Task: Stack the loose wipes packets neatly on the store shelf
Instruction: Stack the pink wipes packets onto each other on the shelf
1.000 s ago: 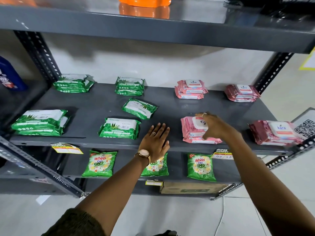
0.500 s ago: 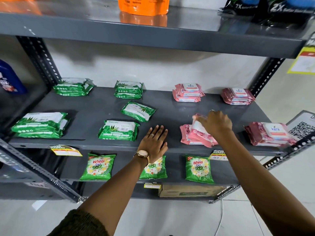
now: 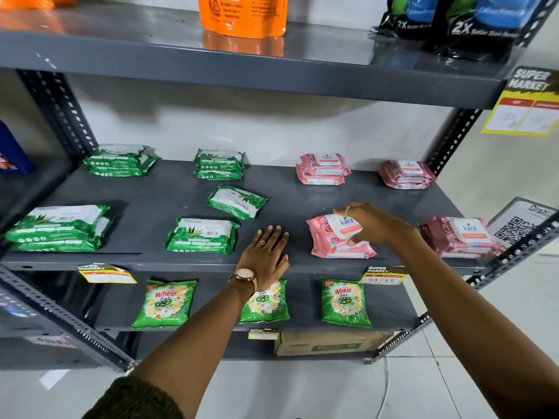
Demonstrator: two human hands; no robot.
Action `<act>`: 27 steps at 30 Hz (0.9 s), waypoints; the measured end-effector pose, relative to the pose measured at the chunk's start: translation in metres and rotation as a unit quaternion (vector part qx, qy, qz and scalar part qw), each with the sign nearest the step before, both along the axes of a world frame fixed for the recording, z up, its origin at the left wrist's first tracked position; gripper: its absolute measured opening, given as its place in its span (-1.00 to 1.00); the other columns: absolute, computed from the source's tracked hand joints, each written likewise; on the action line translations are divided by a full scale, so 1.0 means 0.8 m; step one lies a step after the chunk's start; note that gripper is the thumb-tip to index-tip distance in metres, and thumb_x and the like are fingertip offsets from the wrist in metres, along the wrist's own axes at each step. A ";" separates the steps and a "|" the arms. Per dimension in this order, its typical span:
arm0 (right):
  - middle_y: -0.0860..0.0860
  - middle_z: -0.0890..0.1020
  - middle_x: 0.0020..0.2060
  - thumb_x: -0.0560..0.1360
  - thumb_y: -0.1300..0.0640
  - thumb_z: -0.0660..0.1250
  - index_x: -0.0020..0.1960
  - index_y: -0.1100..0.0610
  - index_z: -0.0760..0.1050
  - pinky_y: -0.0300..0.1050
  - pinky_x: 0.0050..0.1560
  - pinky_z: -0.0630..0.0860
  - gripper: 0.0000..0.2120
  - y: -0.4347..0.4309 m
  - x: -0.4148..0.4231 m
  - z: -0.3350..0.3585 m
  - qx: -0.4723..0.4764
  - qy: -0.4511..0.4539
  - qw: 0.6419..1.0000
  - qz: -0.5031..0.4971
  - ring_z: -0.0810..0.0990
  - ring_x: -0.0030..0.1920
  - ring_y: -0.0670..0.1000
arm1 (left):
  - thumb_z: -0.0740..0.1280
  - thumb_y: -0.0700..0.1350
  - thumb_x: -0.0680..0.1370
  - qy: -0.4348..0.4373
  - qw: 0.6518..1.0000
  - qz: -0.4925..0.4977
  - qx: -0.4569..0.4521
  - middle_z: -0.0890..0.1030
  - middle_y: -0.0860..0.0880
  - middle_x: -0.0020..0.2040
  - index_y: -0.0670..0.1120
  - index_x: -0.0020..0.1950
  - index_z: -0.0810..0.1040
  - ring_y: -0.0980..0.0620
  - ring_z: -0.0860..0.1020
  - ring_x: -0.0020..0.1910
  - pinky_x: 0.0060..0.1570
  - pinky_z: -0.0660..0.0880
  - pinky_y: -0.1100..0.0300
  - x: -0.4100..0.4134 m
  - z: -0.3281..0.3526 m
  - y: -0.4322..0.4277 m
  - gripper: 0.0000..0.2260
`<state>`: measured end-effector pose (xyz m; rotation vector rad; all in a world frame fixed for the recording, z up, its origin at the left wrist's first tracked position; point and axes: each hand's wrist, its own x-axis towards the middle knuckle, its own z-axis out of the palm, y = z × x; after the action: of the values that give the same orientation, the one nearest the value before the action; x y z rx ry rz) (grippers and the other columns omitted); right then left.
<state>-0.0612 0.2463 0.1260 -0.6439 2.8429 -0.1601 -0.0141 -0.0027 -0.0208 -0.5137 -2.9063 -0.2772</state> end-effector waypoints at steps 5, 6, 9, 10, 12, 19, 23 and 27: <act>0.14 0.38 0.36 0.36 0.10 0.50 0.46 0.16 0.23 -0.04 0.28 0.36 -0.23 -0.011 0.010 -0.004 -0.007 0.012 0.999 -0.035 0.39 0.33 0.14 | 0.04 0.03 0.62 -0.003 1.000 0.000 -0.003 0.11 -0.14 0.58 -0.12 0.54 0.08 -0.10 0.01 0.56 0.53 -0.10 0.00 0.000 0.000 0.001 -0.48; 0.15 0.38 0.35 0.35 0.09 0.51 0.46 0.16 0.23 -0.02 0.28 0.37 -0.23 -0.012 0.011 -0.004 -0.006 0.019 0.999 -0.038 0.39 0.33 0.14 | 0.04 0.03 0.62 -0.005 1.000 0.000 -0.005 0.10 -0.14 0.58 -0.12 0.54 0.08 -0.10 0.01 0.56 0.53 -0.10 0.00 -0.001 0.000 0.001 -0.48; 0.15 0.38 0.35 0.35 0.09 0.51 0.46 0.16 0.22 0.01 0.30 0.37 -0.22 -0.013 0.013 -0.005 -0.003 0.024 0.999 -0.046 0.39 0.34 0.16 | 0.03 0.03 0.62 -0.008 1.000 0.000 -0.007 0.09 -0.14 0.58 -0.12 0.54 0.07 -0.10 0.00 0.57 0.53 -0.11 0.00 -0.001 -0.001 0.000 -0.48; 0.15 0.37 0.36 0.35 0.09 0.51 0.46 0.16 0.22 0.01 0.30 0.37 -0.22 -0.014 0.013 -0.005 -0.003 0.024 0.999 -0.048 0.38 0.35 0.16 | 0.03 0.03 0.62 -0.008 1.000 0.000 -0.008 0.09 -0.14 0.58 -0.12 0.54 0.06 -0.10 0.00 0.57 0.53 -0.11 0.00 -0.001 -0.001 0.000 -0.48; 0.16 0.37 0.37 0.36 0.11 0.50 0.46 0.15 0.22 0.01 0.31 0.37 -0.23 -0.014 0.013 -0.005 0.000 0.024 0.999 -0.049 0.38 0.36 0.16 | 0.03 0.03 0.62 -0.008 1.000 -0.002 -0.009 0.10 -0.14 0.58 -0.11 0.54 0.06 -0.10 0.00 0.56 0.53 -0.11 0.00 -0.001 -0.001 -0.001 -0.48; 0.16 0.38 0.33 0.34 0.18 0.51 0.46 0.16 0.24 -0.02 0.29 0.36 -0.23 -0.012 0.012 -0.004 -0.008 0.011 0.999 -0.049 0.39 0.33 0.15 | 0.03 0.03 0.62 -0.006 1.000 -0.006 -0.004 0.11 -0.14 0.57 -0.12 0.54 0.08 -0.11 0.01 0.56 0.53 -0.10 0.00 -0.001 -0.003 -0.003 -0.49; 0.16 0.39 0.34 0.34 0.19 0.52 0.45 0.15 0.25 -0.02 0.28 0.39 -0.24 -0.013 0.010 -0.006 -0.002 0.014 0.998 -0.056 0.40 0.32 0.15 | 0.03 0.02 0.62 -0.007 1.000 -0.008 -0.007 0.11 -0.15 0.57 -0.13 0.54 0.08 -0.12 0.02 0.56 0.54 -0.09 -0.01 0.000 -0.001 -0.002 -0.49; 0.16 0.39 0.34 0.34 0.19 0.52 0.46 0.15 0.25 -0.03 0.29 0.38 -0.23 -0.015 0.010 -0.006 0.008 0.015 0.998 -0.058 0.41 0.32 0.16 | 0.03 0.02 0.63 -0.014 1.000 -0.009 -0.004 0.11 -0.15 0.57 -0.13 0.54 0.08 -0.11 0.01 0.56 0.53 -0.11 -0.01 0.000 0.000 -0.003 -0.49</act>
<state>-0.0530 0.2340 0.1213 -0.4822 2.9076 -0.1480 -0.0145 -0.0053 -0.0205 -0.5426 -2.9323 -0.2767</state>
